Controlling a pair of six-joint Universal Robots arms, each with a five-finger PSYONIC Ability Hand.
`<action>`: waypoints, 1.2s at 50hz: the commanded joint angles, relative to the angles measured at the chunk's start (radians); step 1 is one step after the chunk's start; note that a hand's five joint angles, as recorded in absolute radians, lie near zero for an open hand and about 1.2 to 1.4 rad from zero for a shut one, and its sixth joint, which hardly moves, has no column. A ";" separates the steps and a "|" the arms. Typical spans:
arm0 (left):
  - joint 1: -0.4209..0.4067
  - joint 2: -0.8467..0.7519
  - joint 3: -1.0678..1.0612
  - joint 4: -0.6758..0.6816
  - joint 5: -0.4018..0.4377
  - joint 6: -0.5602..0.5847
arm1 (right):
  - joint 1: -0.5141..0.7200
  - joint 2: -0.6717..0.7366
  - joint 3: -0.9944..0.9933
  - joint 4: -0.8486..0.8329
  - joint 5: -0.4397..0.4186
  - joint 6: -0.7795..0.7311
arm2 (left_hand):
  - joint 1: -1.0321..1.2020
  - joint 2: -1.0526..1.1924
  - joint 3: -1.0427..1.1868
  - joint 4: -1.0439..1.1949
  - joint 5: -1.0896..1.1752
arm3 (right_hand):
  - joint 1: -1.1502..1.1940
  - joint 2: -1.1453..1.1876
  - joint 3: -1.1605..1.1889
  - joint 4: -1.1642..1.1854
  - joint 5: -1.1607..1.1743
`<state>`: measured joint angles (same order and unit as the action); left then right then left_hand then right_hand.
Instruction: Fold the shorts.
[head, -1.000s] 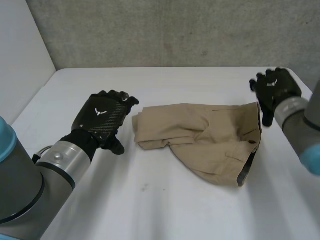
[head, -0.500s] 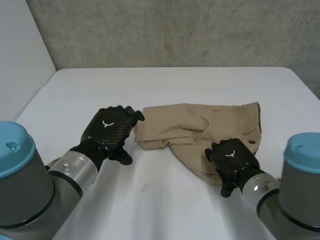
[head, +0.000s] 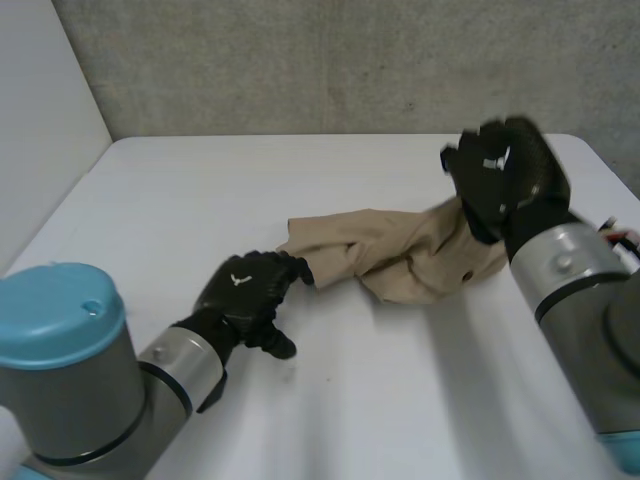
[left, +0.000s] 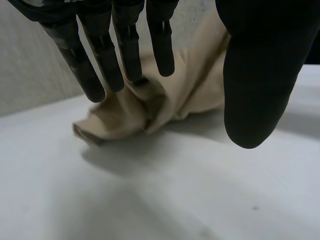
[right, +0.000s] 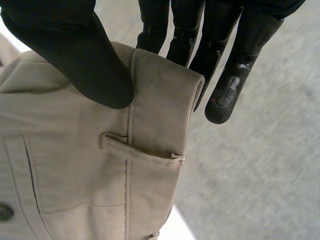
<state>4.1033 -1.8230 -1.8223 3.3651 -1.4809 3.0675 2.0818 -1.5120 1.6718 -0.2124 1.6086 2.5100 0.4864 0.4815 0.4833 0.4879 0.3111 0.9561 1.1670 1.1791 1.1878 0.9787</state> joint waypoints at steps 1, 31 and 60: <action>-0.031 -0.094 0.055 -0.039 -0.001 -0.124 | 0.070 -0.031 -0.107 0.126 -0.007 0.030 | 0.035 0.040 0.039 0.034 0.036 | 0.440 0.229 0.217 0.209 0.243; -0.046 -0.315 0.339 -0.053 -0.088 -0.277 | 0.123 -0.132 -0.101 0.209 -0.010 0.173 | -0.032 -0.027 -0.029 -0.034 -0.031 | 0.440 0.229 0.217 0.209 0.243; 0.080 -0.029 0.373 -0.150 -0.081 -0.022 | -0.057 -0.043 -0.150 0.257 -0.038 0.027 | 0.910 0.915 0.913 0.908 0.911 | 0.440 0.229 0.217 0.209 0.243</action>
<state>4.0786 -2.0659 -1.4062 3.2692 -1.5659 2.8723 2.1303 -1.6244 1.5555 0.0063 1.5886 2.6405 1.1183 1.1866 1.1795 1.1941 0.9592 0.9561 1.1670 1.1791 1.1878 0.9857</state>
